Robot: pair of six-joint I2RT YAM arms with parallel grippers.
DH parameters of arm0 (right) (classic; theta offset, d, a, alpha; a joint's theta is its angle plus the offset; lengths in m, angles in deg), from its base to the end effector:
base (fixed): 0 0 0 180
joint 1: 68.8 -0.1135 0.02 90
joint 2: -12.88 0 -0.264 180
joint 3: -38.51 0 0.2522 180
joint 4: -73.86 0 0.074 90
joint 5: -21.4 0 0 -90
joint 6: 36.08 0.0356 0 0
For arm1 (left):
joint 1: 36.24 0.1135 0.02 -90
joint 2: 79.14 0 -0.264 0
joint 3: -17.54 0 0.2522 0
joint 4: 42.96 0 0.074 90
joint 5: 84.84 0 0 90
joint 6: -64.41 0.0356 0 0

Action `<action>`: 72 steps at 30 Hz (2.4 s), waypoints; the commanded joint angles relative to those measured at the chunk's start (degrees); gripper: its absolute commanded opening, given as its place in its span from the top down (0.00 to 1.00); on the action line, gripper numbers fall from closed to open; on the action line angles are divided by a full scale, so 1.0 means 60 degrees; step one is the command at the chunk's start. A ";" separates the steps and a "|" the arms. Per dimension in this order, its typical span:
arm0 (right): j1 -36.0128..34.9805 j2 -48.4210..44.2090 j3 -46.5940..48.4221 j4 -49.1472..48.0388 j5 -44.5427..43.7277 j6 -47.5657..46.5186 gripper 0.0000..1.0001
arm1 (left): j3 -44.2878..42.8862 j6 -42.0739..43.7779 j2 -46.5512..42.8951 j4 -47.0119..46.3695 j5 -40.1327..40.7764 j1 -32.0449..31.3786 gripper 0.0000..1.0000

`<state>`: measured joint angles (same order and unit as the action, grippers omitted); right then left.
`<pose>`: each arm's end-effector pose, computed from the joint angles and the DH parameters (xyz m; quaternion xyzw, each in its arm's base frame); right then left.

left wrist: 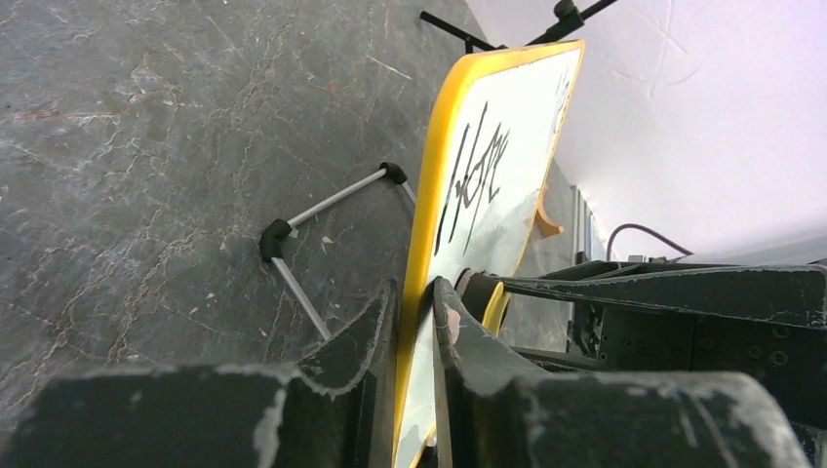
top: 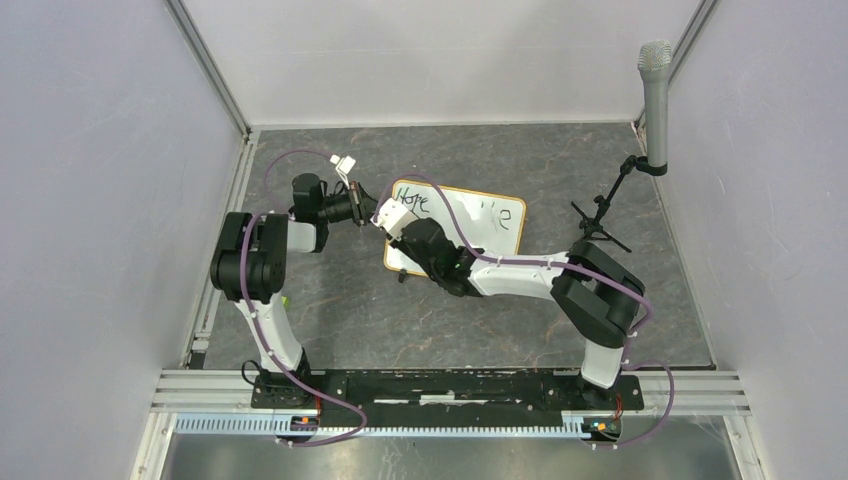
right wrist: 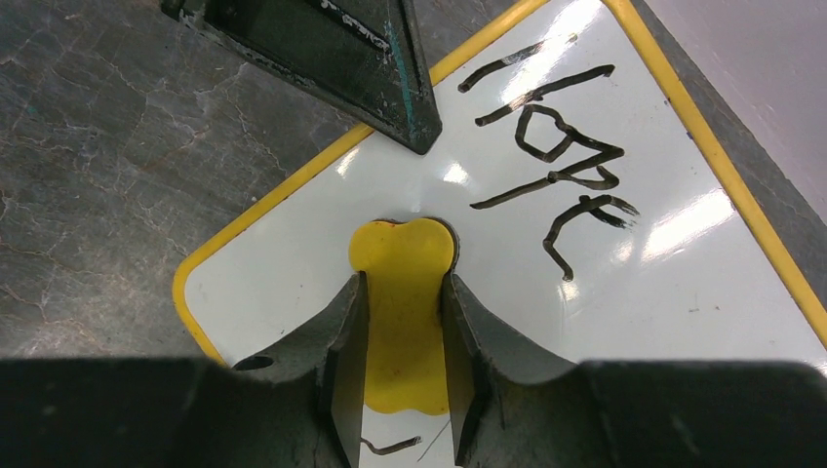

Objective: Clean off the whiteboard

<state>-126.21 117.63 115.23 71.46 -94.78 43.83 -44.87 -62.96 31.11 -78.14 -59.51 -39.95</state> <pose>0.2316 0.3331 0.2045 -0.3577 0.7524 0.0326 0.5521 0.3649 -0.0559 0.1547 0.1289 0.7282 -0.5763 0.3479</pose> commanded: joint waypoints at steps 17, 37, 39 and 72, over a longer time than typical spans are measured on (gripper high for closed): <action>0.0278 -0.1715 -0.3143 -0.0691 -0.1785 0.0308 0.67 | 0.0021 0.2285 -0.0709 0.2226 0.1420 -0.0062 0.97; -0.0394 0.1148 0.0853 -0.0379 -0.1156 -0.0121 0.67 | -0.0037 0.2433 -0.0725 0.2477 0.1561 -0.0146 0.98; -0.0393 0.1230 0.0971 -0.0361 -0.1265 -0.0148 0.66 | -0.0051 0.2433 -0.0719 0.2491 0.1563 -0.0152 0.98; -0.0562 -0.0239 -0.1778 -0.1225 -0.1777 -0.0148 0.66 | -0.0169 0.2433 -0.0637 0.2776 0.1710 -0.0146 0.98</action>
<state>-128.85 110.97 98.24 62.68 -107.23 43.55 -45.96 -52.25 26.79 -65.71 -54.07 -40.87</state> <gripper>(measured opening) 0.349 0.222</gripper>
